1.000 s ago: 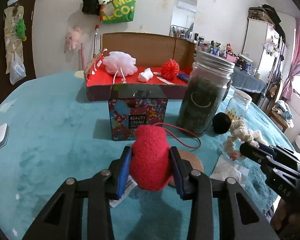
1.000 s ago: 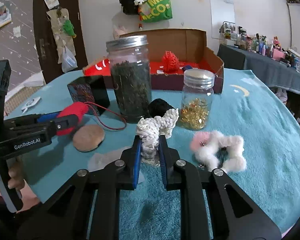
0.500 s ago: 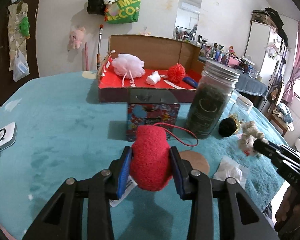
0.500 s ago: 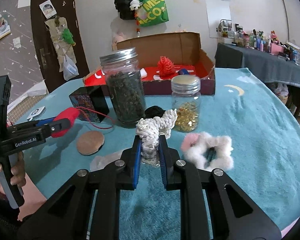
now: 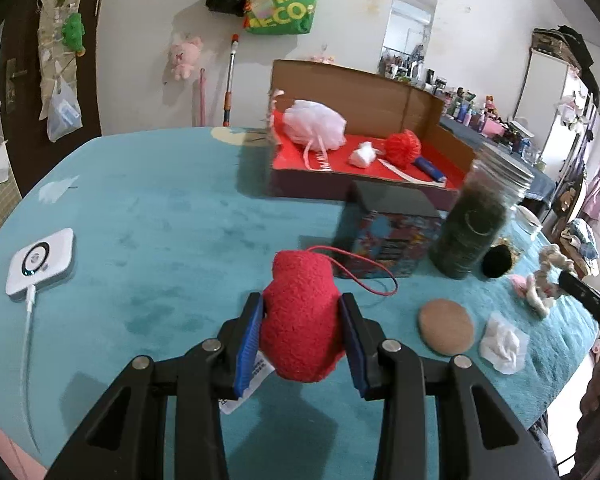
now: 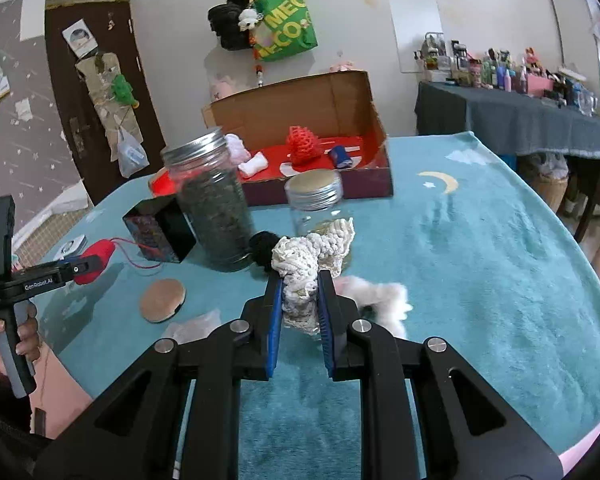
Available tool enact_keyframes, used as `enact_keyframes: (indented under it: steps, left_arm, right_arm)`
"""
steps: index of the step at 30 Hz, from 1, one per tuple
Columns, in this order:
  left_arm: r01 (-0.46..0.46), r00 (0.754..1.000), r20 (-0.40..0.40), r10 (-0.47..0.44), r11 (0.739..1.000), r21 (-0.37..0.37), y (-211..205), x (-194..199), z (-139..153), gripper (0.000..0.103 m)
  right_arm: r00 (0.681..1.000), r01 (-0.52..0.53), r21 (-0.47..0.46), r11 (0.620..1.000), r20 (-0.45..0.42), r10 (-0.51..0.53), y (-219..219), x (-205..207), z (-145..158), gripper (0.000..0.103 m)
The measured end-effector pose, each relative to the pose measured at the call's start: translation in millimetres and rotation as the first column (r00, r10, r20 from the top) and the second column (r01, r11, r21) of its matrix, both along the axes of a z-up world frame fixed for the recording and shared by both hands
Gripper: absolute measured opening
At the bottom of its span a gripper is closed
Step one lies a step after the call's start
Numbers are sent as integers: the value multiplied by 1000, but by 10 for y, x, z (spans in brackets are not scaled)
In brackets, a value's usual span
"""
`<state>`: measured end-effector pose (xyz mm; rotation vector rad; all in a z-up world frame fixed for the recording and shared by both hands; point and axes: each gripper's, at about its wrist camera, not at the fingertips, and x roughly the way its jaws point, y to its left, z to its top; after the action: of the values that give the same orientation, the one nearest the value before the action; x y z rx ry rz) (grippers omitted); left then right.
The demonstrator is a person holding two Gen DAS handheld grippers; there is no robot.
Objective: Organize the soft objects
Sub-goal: 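Grasp the red knitted pouch with the left gripper while the right grasps the crocheted rope, then carry the red pouch and crocheted rope into the box and open both grippers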
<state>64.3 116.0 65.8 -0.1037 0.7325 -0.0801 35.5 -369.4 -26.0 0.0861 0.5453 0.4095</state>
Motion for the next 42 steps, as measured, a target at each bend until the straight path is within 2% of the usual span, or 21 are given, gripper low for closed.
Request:
enact_keyframes:
  steps: [3,9,12,19,23,28,36,42]
  left_arm:
    - [21,1000,-12,-21,1000,14,95,92,18,40]
    - [139,990,-41,-137,989,51,214,410,30,40]
    - [194,980,-52,-193,981,28,281,594,48,40]
    - [280,958,-70,-277,959,36,311,963,63,40]
    - [334,941,-61,-332,942,38,295,1116,95,40]
    - [414,910,-47,-412,908,58,206,1264,162,40]
    - [487,873,-40,-485,870,81,88,1475,290,40]
    - [510,860,-13,-511,856,82,-44,1578,428,40]
  right_arm:
    - [1000,-6,10,1000,-18,6,-96,63,24,16]
    - [993,-78,34,996,-86,81,-296,326,53,16]
    - [984,-119,62,991,-125,126,-419,517,50,16]
    - [964,-149,89,985,-209,165,-627,964,25,16]
    - [958,-185,100,978,-203,202,-675,1141,82,16]
    - [949,-255,46,966,-179,259,-561,1304,162,16]
    - [927,-346,-31,938,-166,336,-316,1512,247,16]
    - [913,-394,-65,917,-143,383,-168,1596,378,16]
